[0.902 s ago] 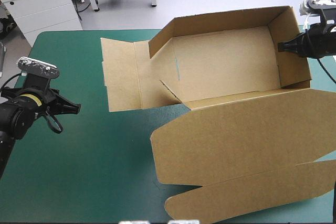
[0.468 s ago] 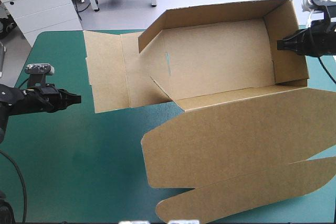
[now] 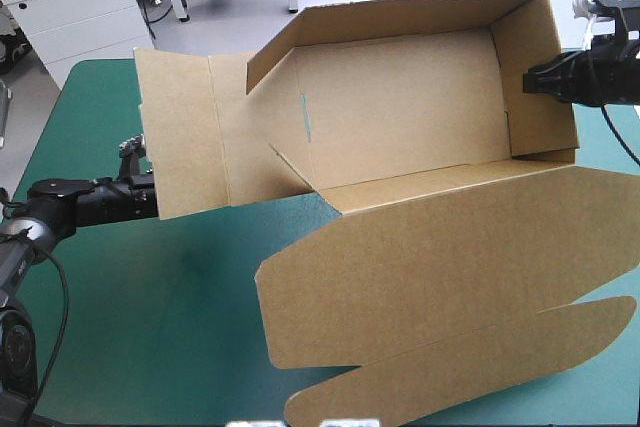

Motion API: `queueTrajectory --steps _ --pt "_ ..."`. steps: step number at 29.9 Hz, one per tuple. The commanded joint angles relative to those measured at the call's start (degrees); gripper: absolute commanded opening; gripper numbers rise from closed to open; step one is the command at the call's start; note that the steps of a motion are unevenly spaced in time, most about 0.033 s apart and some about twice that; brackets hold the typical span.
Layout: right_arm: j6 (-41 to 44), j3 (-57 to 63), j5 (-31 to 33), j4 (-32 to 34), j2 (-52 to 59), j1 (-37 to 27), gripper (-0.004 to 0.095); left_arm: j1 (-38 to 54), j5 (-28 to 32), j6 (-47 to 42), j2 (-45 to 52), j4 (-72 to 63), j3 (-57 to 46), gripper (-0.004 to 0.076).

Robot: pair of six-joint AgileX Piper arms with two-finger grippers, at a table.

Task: Fold the box

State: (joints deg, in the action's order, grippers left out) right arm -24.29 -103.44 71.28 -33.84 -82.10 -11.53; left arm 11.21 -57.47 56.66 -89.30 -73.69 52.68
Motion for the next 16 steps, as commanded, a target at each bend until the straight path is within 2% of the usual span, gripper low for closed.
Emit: queueTrajectory --steps 1,6,11,16 --pt "0.0 0.2 0.6 -3.3 2.0 1.5 -0.0020 -3.8 -3.0 2.6 1.1 -5.5 1.1 0.0015" --pt "-1.9 5.6 -1.5 -3.3 1.9 3.4 -0.0020 -7.4 -6.8 5.1 1.0 -10.5 1.1 0.0016" --pt "-2.1 9.6 -4.7 -2.2 1.8 3.4 -0.0018 -7.5 -16.5 5.1 1.0 -19.4 1.2 0.0016" --pt "-2.1 11.3 -7.4 -1.6 1.8 3.4 -0.0018 -9.3 -16.5 5.4 1.4 -20.6 1.2 0.0022"
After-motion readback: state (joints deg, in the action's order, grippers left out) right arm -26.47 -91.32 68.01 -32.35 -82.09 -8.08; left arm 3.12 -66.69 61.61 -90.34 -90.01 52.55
